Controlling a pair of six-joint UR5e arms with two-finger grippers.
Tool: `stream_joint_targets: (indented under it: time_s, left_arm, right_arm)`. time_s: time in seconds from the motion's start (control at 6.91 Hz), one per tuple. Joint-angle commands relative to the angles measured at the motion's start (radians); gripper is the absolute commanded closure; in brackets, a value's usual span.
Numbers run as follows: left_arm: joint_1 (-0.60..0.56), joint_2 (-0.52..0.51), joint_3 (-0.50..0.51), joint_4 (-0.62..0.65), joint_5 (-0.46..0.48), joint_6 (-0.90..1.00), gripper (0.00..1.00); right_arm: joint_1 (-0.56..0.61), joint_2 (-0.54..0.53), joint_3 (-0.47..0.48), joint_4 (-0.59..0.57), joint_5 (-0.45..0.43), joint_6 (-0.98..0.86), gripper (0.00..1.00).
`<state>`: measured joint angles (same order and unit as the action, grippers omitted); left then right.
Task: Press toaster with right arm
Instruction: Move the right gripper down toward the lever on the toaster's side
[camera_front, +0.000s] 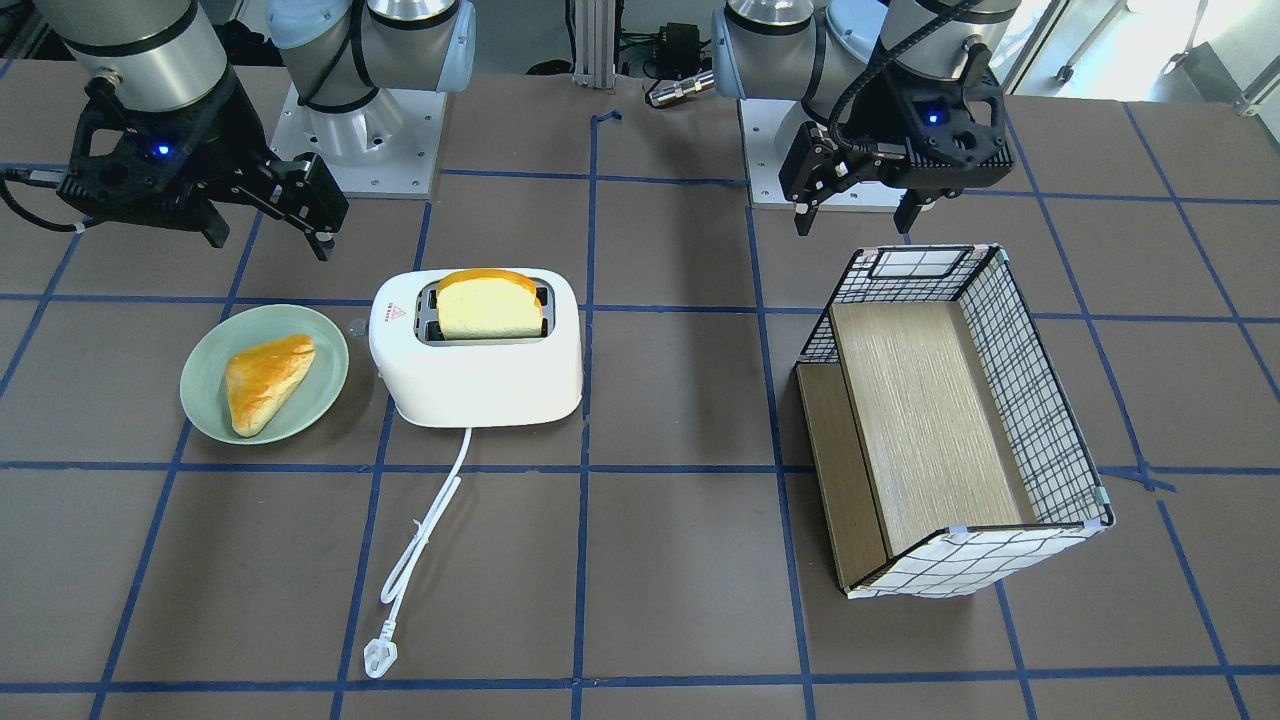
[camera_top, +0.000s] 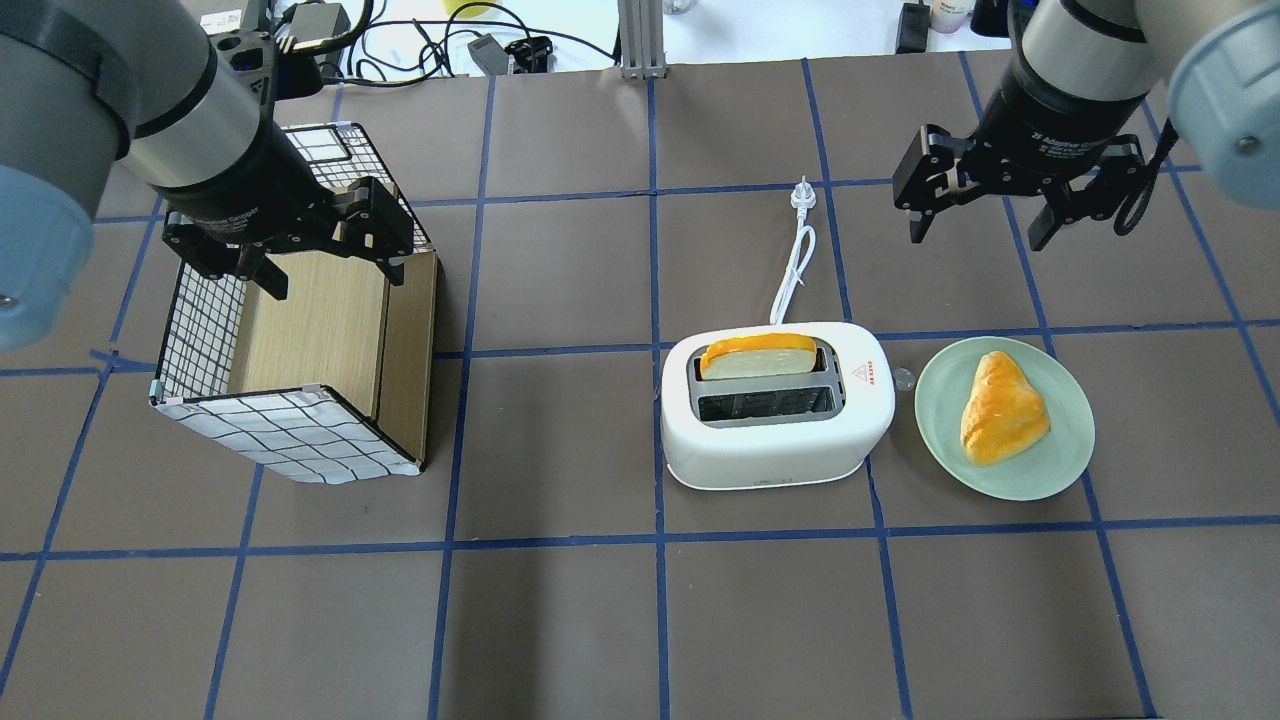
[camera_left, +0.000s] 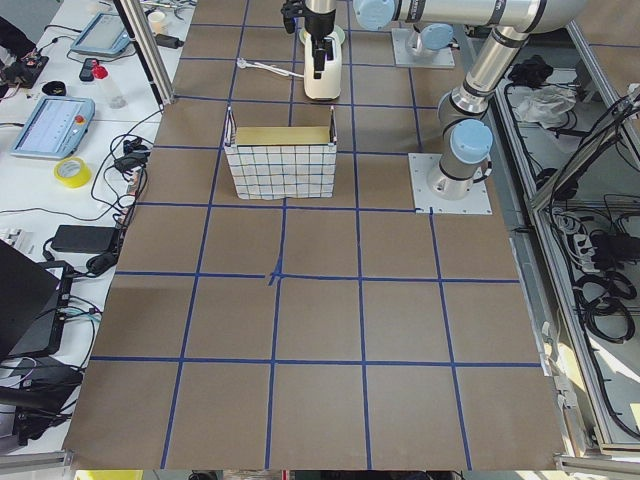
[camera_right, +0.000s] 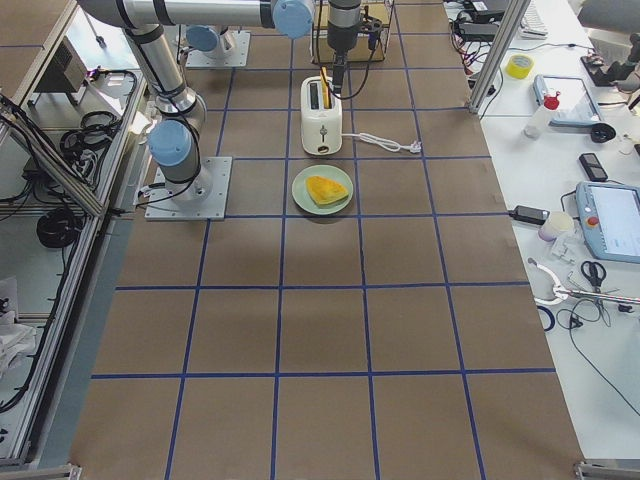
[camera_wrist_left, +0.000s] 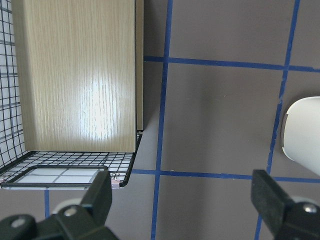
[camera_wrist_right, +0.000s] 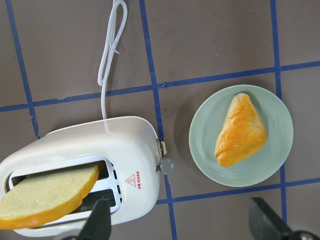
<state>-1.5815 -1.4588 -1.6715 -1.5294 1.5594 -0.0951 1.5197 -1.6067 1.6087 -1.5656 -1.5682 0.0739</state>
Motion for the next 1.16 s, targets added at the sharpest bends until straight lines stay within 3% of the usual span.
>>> stream_joint_targets:
  time_s: [0.0,0.14,0.29,0.43,0.87,1.01]
  left_arm:
    - [0.000,0.000,0.000,0.000,0.001,0.000,0.00]
    - [0.000,0.000,-0.001,0.000,0.001,0.000,0.00]
    - [0.000,0.000,0.001,0.000,-0.001,0.000,0.00]
    - [0.000,0.000,0.000,0.000,0.001,0.000,0.00]
    - [0.000,0.000,-0.001,0.000,0.001,0.000,0.00]
    - [0.000,0.000,-0.001,0.000,-0.001,0.000,0.00]
  right_arm:
    - [-0.016,0.001,0.005,-0.004,0.003,-0.029,0.48]
    - [-0.047,0.001,0.011,-0.005,0.031,-0.054,0.78]
    - [-0.112,0.001,0.031,-0.005,0.125,-0.125,0.90]
    - [-0.145,-0.001,0.063,-0.007,0.166,-0.135,1.00]
    - [-0.151,0.001,0.180,-0.111,0.186,-0.181,1.00]
    - [-0.156,0.001,0.207,-0.114,0.253,-0.184,1.00]
